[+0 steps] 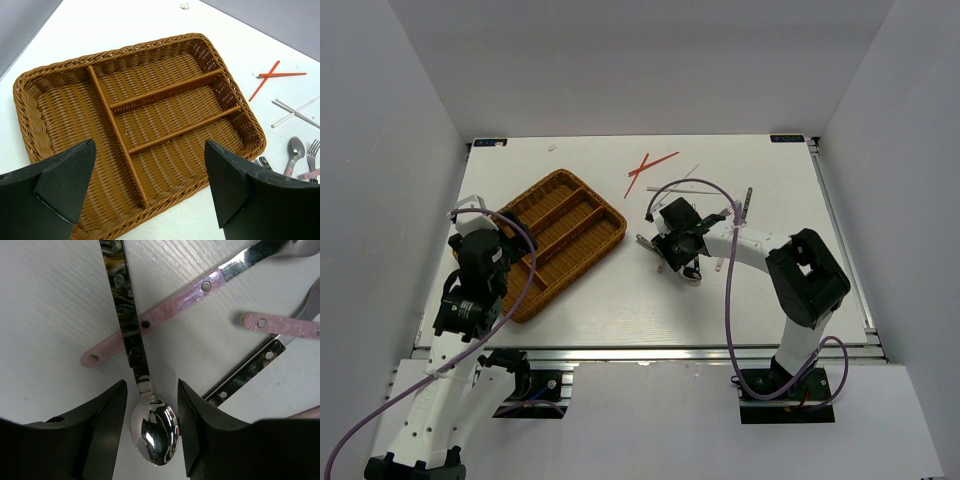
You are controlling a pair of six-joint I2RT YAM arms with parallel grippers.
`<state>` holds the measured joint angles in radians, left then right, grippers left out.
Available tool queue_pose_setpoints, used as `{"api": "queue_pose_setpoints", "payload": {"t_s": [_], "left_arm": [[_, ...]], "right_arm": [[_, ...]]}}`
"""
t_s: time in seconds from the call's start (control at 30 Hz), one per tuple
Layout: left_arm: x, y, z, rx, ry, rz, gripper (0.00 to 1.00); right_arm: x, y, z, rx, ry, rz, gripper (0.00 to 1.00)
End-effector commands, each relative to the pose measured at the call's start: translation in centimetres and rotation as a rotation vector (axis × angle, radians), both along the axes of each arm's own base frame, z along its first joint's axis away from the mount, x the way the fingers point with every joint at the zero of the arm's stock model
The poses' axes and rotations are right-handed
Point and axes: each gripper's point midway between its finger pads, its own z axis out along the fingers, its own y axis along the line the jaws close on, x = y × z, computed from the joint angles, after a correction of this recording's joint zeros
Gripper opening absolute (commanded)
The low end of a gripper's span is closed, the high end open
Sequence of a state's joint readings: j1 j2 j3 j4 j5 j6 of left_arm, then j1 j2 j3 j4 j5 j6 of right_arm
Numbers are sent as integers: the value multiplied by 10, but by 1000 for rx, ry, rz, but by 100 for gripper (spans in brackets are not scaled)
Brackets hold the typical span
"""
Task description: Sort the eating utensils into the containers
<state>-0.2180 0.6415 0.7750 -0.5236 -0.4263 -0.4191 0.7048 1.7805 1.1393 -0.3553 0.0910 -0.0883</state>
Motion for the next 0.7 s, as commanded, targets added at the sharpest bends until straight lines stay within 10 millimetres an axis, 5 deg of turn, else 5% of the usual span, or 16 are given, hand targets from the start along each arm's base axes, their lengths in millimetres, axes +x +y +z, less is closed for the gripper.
{"api": "queue_pose_setpoints", "payload": {"t_s": [0.0,0.17,0.27,0.4,0.53,0.67], "left_arm": [[2,-3,-5,1,19,-17,98],[3,-4,-6,-1,20,-26,98],[2,-4,-5,0,18,-23,98],[4,-9,-4,-12,12,-50,98],[14,-50,-9,-131,29,-226,98],[7,-144,-11,-485,49,-600,98]], "right_arm": [[18,8,6,-8,-79,54,50],[18,10,-13,-16,-73,107,40],[11,10,-22,-17,-40,112,21],[0,18,-2,42,-63,138,0],[-7,28,35,141,-120,140,0],[-33,61,88,322,-151,171,0]]}}
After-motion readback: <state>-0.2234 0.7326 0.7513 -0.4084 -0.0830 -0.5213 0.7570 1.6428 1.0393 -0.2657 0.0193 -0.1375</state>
